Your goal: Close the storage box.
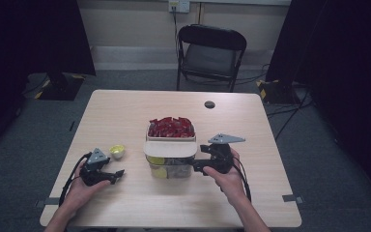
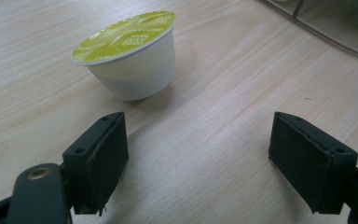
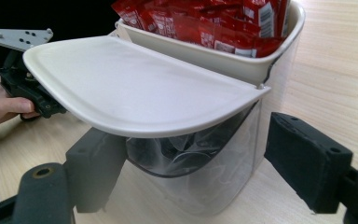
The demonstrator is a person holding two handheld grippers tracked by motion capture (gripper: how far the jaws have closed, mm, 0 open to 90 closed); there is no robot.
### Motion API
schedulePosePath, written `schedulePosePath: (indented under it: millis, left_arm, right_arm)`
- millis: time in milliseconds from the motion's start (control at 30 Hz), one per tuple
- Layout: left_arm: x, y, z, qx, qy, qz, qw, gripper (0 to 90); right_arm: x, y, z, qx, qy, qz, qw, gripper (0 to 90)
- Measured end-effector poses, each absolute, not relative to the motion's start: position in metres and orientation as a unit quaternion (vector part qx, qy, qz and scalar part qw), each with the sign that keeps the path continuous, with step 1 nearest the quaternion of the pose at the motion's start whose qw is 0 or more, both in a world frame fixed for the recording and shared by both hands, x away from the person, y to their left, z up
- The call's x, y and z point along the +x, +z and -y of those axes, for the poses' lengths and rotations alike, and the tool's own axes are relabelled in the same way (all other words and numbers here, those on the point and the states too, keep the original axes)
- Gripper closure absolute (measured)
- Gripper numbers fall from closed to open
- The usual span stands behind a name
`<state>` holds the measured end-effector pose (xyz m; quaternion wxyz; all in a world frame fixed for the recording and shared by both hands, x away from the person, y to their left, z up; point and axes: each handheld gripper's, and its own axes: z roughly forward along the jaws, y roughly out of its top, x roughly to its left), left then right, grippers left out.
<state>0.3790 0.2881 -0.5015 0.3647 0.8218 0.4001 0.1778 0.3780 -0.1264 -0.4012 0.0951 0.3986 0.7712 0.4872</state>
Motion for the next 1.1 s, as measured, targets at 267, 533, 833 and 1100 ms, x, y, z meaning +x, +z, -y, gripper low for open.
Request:
schedulePosePath:
  millis: [267, 533, 833, 1100]
  left_arm:
    - [0.379, -0.502, -0.288, 0.822, 0.178, -0.400, 0.365, 19.2]
    - [0.379, -0.501, -0.288, 0.822, 0.178, -0.400, 0.364, 19.2]
    - [0.379, -0.502, -0.288, 0.822, 0.178, -0.400, 0.365, 19.2]
    - [0.379, -0.502, -0.288, 0.822, 0.178, -0.400, 0.365, 19.2]
  right_arm:
    - [0.373, -0.410, 0.123, 0.389, 0.491, -0.774, 0.096, 20.2]
    - [0.372, -0.418, 0.115, 0.383, 0.481, -0.783, 0.094, 20.0]
    - [0.371, -0.427, 0.115, 0.385, 0.465, -0.791, 0.099, 18.8]
    - [0.370, -0.432, 0.119, 0.385, 0.467, -0.790, 0.098, 17.6]
